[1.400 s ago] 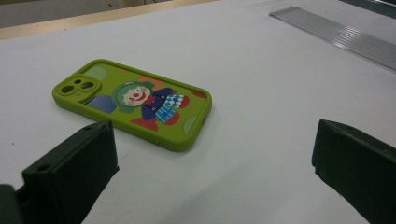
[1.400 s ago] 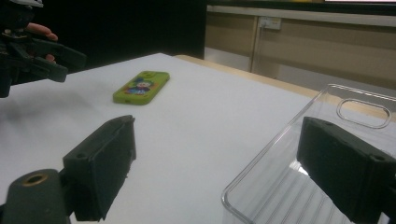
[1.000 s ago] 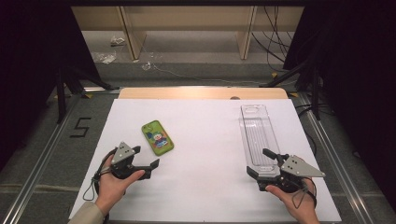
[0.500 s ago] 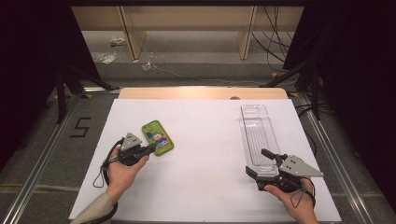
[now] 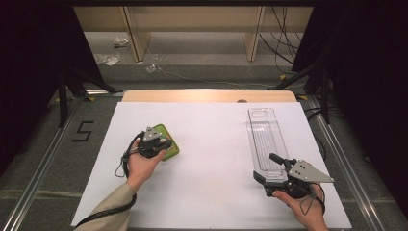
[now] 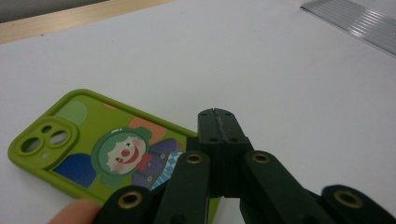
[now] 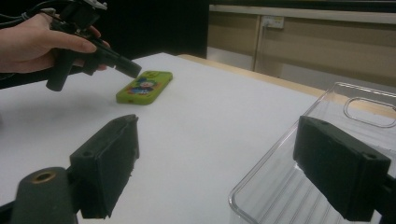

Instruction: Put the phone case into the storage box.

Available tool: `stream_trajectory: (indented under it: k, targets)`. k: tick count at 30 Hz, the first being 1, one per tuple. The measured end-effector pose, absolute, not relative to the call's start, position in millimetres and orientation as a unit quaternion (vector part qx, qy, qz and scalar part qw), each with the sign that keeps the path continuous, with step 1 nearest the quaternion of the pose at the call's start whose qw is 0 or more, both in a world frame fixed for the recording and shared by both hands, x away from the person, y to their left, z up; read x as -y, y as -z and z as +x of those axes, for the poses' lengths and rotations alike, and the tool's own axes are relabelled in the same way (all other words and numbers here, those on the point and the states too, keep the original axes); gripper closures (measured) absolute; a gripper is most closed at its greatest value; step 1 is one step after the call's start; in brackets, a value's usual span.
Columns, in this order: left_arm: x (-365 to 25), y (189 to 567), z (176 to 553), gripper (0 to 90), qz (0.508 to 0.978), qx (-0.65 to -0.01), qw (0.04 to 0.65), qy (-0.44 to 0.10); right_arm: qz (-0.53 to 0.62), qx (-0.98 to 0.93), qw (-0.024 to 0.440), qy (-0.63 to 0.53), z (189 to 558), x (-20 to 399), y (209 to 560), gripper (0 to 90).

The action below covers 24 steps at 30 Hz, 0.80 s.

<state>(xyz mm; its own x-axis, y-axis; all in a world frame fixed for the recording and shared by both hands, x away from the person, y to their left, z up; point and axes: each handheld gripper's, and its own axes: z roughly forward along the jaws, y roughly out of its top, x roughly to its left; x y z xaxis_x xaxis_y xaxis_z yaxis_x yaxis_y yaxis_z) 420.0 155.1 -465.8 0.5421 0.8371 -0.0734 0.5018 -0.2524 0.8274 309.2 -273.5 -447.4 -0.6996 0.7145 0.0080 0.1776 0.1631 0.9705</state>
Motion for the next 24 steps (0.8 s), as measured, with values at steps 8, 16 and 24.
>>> stream_trajectory:
  k: [8, 16, 24]
  targets:
    - [-145.6, 476.6, 436.0, 89.6, 0.777, -0.440, 0.406, -0.194, 0.307, -0.725, 0.234, -0.570, 309.4, 273.4, 447.8, 15.4]
    - [-133.0, 482.4, 444.0, 89.6, 0.786, -0.435, 0.396, -0.191, 0.308, -0.725, 0.235, -0.570, 309.6, 274.0, 448.0, 15.4]
    - [-124.6, 485.9, 447.9, 89.6, 0.794, -0.428, 0.387, -0.192, 0.306, -0.727, 0.235, -0.568, 309.5, 273.9, 448.1, 15.4]
